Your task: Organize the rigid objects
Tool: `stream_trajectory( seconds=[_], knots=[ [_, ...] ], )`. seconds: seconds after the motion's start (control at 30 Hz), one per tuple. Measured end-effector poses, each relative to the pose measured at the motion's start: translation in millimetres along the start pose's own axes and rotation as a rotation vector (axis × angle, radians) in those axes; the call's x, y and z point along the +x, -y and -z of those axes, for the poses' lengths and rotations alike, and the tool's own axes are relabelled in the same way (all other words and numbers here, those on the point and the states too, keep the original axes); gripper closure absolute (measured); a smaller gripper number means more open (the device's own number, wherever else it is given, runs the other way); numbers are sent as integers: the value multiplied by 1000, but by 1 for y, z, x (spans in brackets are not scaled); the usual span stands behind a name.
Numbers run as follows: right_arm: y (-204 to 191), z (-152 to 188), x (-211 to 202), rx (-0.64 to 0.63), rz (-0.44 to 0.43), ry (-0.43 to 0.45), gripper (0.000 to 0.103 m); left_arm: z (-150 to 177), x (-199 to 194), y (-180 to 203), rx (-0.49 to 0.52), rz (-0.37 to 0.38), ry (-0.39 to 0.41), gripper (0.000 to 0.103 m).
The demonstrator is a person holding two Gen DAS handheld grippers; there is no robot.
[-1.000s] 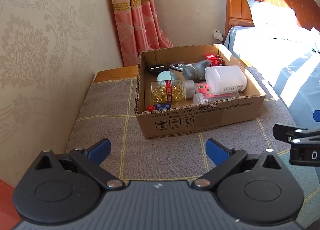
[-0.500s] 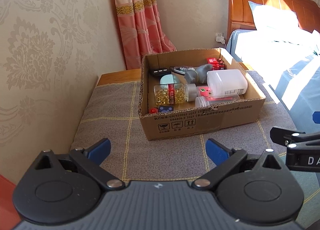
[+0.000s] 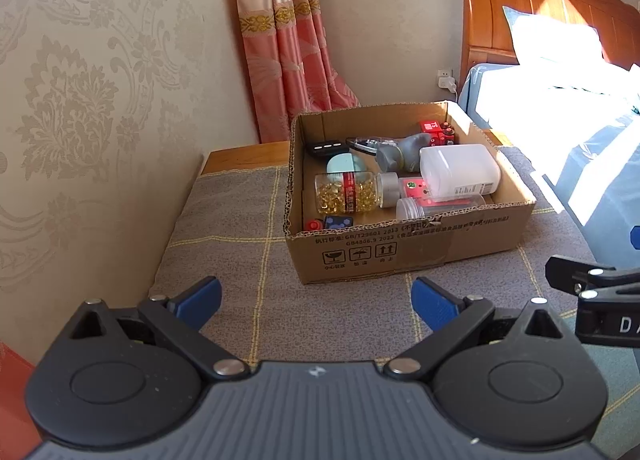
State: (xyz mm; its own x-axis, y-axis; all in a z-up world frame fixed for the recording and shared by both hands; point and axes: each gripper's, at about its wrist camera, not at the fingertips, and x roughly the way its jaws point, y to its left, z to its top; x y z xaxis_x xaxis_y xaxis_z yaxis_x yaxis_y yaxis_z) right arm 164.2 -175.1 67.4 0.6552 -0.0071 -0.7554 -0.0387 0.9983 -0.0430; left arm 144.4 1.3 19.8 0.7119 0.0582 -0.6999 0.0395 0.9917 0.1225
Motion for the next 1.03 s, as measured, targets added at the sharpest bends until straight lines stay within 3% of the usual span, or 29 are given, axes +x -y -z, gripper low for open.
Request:
stream_trajectory(
  seconds=[1.03],
  knots=[
    [1, 3, -4, -3, 1, 4, 0, 2, -5, 1, -4, 3, -3, 2]
  ],
)
